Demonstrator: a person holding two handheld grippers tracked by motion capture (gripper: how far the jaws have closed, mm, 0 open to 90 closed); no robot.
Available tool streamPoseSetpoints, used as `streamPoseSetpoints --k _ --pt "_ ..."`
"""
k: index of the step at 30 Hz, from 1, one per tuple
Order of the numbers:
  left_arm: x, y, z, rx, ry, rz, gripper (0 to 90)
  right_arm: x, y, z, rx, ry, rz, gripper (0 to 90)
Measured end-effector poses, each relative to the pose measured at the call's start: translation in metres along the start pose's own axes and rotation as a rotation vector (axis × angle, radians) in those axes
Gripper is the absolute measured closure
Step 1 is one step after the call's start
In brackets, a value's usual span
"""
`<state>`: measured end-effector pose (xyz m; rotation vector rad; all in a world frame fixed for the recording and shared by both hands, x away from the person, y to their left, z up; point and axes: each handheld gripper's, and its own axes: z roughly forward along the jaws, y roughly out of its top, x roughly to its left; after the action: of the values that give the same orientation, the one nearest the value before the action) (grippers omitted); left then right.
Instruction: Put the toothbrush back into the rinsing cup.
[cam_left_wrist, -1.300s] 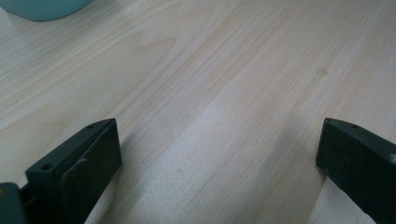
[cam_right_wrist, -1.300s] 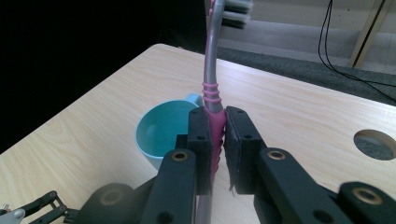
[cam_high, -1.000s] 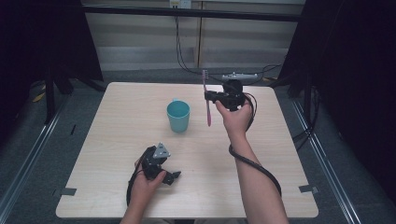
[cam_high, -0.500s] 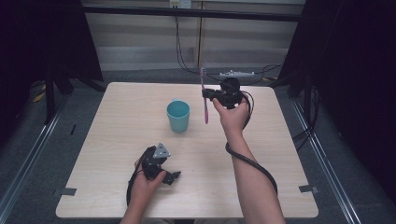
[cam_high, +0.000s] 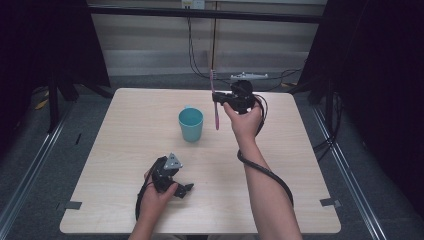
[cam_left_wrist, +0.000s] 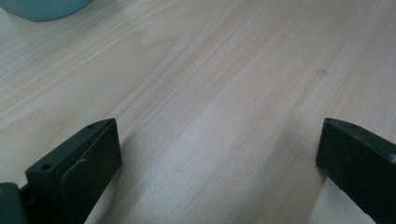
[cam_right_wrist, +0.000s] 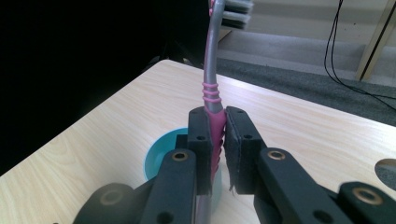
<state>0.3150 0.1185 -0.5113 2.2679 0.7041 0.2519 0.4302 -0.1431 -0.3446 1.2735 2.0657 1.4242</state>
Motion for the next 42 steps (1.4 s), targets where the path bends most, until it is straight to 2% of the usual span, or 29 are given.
streamPoseSetpoints --k 33,42 --pt "0.0 0.0 0.0 0.002 0.001 0.001 0.0 0.008 0.011 0.017 -0.06 0.013 -0.003 81.2" --pt "0.0 0.0 0.0 0.002 0.003 0.001 0.0 0.011 0.012 0.026 -0.057 0.019 -0.009 81.2"
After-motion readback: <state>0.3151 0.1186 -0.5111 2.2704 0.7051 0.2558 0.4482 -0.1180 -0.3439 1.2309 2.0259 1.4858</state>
